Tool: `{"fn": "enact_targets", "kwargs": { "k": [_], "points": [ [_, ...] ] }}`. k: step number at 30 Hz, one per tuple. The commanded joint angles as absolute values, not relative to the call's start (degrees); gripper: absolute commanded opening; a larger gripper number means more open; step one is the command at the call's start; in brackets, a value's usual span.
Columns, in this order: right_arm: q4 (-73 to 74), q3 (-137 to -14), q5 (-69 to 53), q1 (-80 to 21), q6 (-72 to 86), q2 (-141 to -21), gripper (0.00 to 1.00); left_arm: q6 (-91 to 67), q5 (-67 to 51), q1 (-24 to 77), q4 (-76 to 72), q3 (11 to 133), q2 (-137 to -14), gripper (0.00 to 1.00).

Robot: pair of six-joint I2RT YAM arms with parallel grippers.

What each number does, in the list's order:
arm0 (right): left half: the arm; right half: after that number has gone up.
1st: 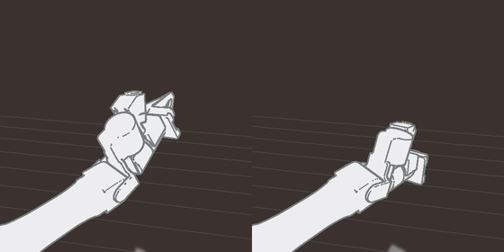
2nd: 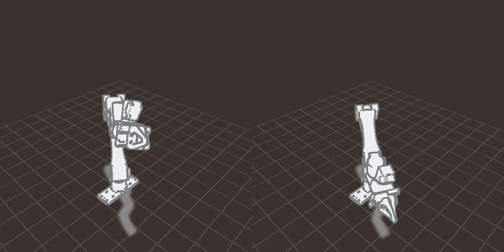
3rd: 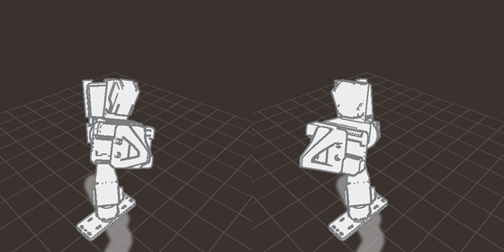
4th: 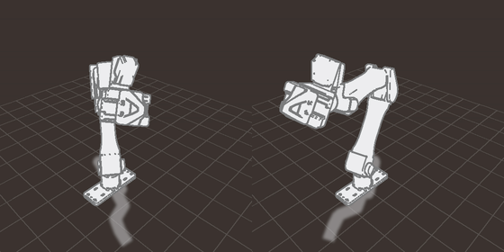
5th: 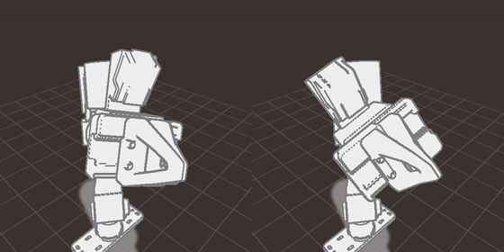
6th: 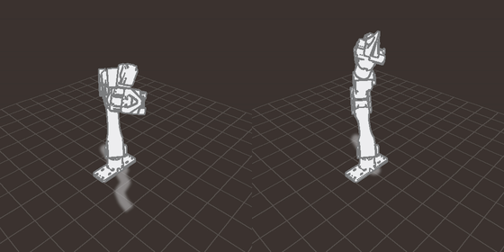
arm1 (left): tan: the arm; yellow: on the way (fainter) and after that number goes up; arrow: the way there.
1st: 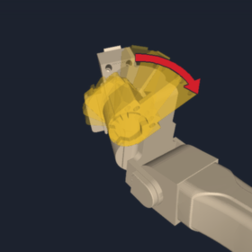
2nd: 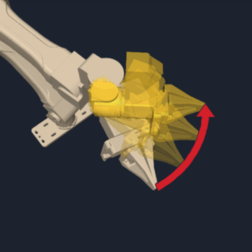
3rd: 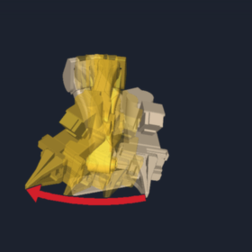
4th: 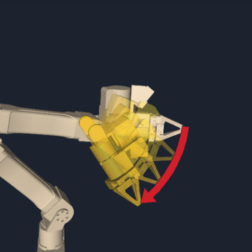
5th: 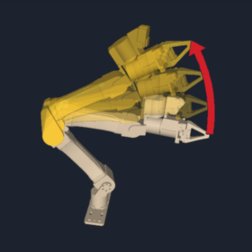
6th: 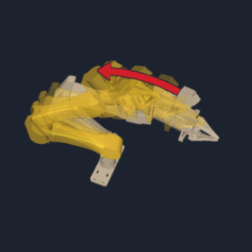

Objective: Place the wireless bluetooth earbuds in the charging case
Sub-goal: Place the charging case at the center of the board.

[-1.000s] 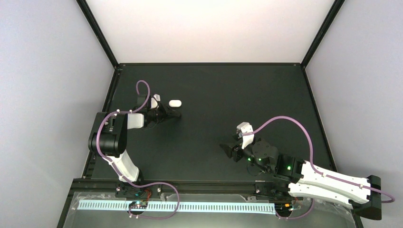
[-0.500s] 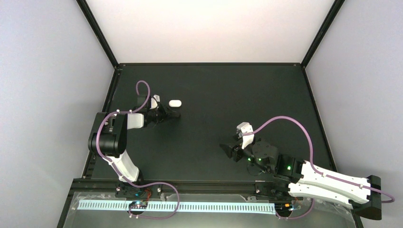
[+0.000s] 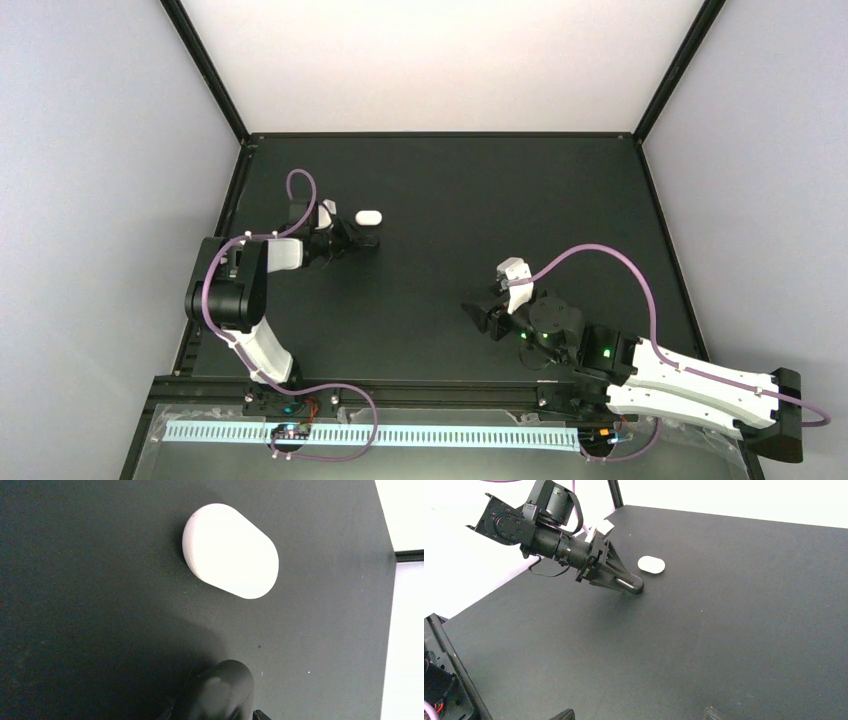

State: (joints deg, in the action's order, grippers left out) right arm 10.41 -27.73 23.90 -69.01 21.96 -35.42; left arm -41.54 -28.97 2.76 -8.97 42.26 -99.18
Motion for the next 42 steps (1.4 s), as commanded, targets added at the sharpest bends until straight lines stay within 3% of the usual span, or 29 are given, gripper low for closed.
{"fn": "enact_targets", "kwargs": {
  "k": [1, 42],
  "points": [
    [10.23, -29.05, 25.14, -68.9, 21.7, -35.49, 0.67, -39.33, -24.68, 2.89, -4.39, 43.31, -98.26, 0.4],
    [10.47, -28.04, 25.54, -68.9, 22.21, -35.27, 0.67, -36.34, -18.35, 3.42, 0.17, 44.64, -95.88, 0.43]
  ]
}}
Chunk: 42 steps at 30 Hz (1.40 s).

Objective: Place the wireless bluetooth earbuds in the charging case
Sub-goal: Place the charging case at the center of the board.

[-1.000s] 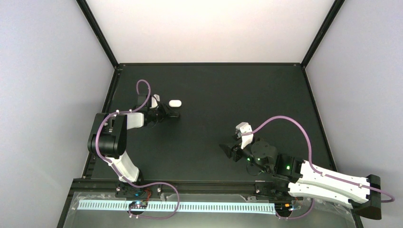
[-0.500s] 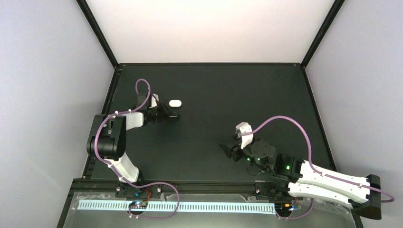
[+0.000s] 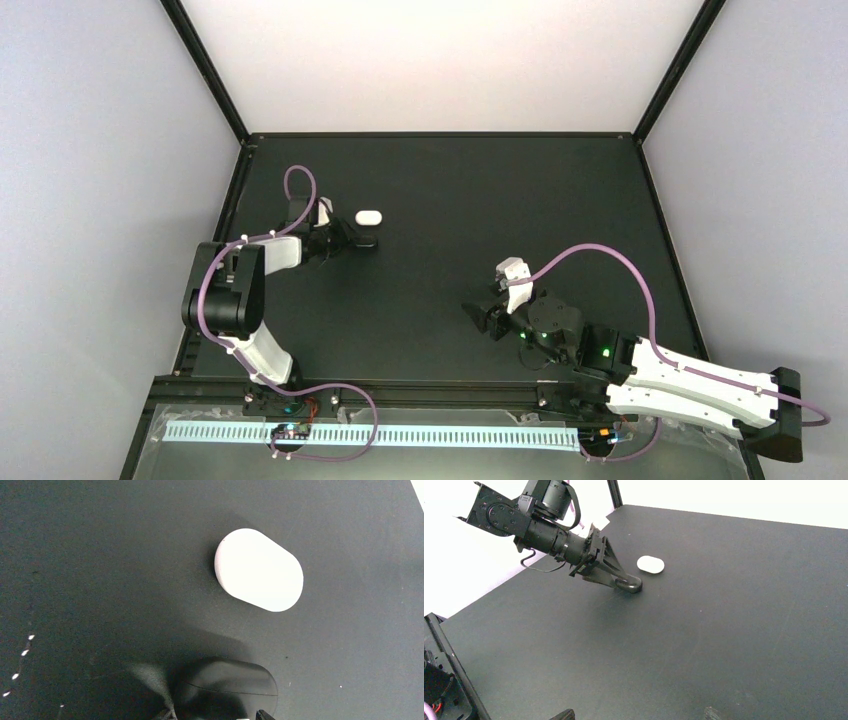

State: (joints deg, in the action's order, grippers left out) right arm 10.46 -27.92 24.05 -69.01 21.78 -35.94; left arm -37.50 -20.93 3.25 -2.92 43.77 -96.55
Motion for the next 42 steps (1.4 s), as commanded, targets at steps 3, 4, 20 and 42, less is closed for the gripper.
{"fn": "enact_targets", "kwargs": {
  "k": [3, 4, 20, 42],
  "points": [
    [10.61, -27.95, 25.62, -68.91, 22.3, -35.11, 0.67, -36.32, -18.4, 3.42, 0.25, 44.64, -95.89, 0.43],
    [10.7, -27.95, 25.63, -68.91, 22.32, -35.07, 0.67, -36.3, -18.37, 3.42, 0.14, 44.65, -95.89, 0.43],
    [10.55, -27.95, 25.32, -68.9, 22.5, -35.34, 0.67, -36.1, -20.58, 5.13, -1.11, 45.31, -96.19, 0.43],
    [10.78, -28.57, 25.29, -68.9, 22.11, -35.86, 0.67, -36.52, -19.61, 5.6, -1.87, 44.78, -94.37, 0.45]
  ]
}}
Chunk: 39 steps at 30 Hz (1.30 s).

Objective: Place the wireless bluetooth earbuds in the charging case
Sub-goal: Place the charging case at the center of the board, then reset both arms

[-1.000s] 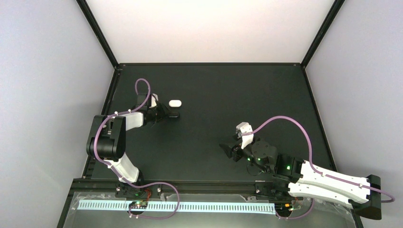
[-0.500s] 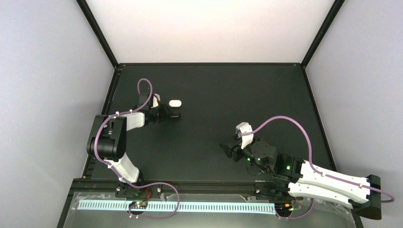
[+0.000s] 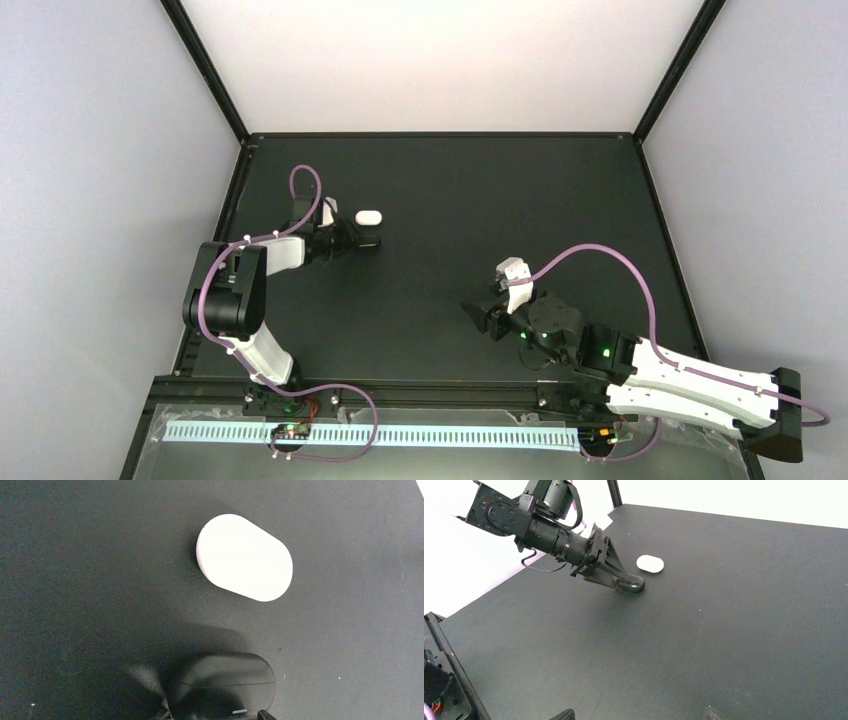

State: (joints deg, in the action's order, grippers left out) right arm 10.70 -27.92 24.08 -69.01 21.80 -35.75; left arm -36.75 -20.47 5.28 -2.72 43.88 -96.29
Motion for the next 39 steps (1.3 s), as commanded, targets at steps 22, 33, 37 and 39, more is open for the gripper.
{"fn": "enact_targets", "kwargs": {
  "k": [22, 33, 37, 39],
  "points": [
    [6.69, -30.65, 31.01, -68.86, 21.89, -37.75, 0.84, -30.55, -8.91, 9.13, 10.84, 48.19, -70.7, 0.99],
    [4.38, -43.78, 51.15, -67.64, 14.66, -45.04, 0.95, -14.25, 7.28, 18.31, 20.11, 57.08, -56.26, 0.99],
    [9.9, -50.15, 40.44, -60.09, 21.06, -50.49, 0.99, -12.13, 9.44, 20.25, 16.57, 54.03, -53.88, 0.99],
    [12.98, -52.83, 33.42, -54.76, 27.48, -53.89, 1.0, -12.12, 9.64, 20.7, 13.39, 50.82, -52.41, 0.99]
  ]
}}
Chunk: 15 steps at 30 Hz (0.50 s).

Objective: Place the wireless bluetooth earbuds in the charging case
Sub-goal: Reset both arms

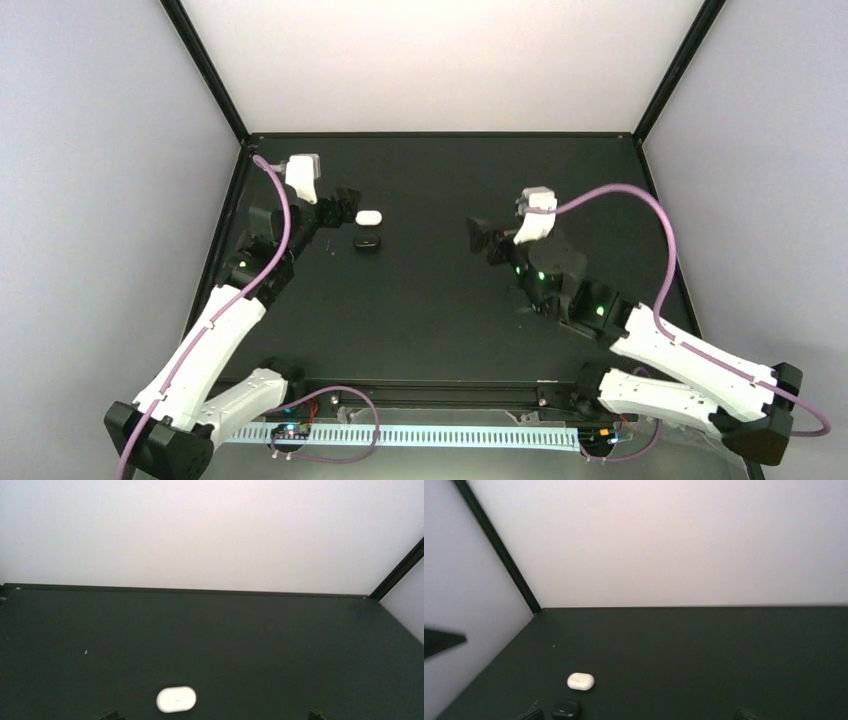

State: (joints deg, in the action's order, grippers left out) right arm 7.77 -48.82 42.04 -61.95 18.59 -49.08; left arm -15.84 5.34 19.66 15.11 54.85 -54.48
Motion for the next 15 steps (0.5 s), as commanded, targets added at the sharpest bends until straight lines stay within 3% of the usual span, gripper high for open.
{"fn": "enact_targets", "kwargs": {
  "k": [1, 6, 9, 15],
  "points": [
    [14.33, -53.56, 30.12, -51.95, 30.84, -55.1, 1.0, -12.13, 9.66, 20.81, 12.3, 49.43, -51.9, 0.99],
    [11.95, -45.59, 11.19, -32.84, 47.97, -53.77, 1.0, -10.32, 12.42, 22.93, 12.1, 47.12, -48.78, 0.99],
    [9.19, -39.45, 15.75, -29.9, 49.0, -47.19, 1.0, -8.39, 14.61, 25.55, 10.91, 45.64, -46.51, 0.99],
    [10.14, -36.94, 25.01, -30.46, 30.65, -34.08, 1.0, -7.91, 15.46, 28.76, 9.84, 45.31, -44.86, 0.99]
  ]
}}
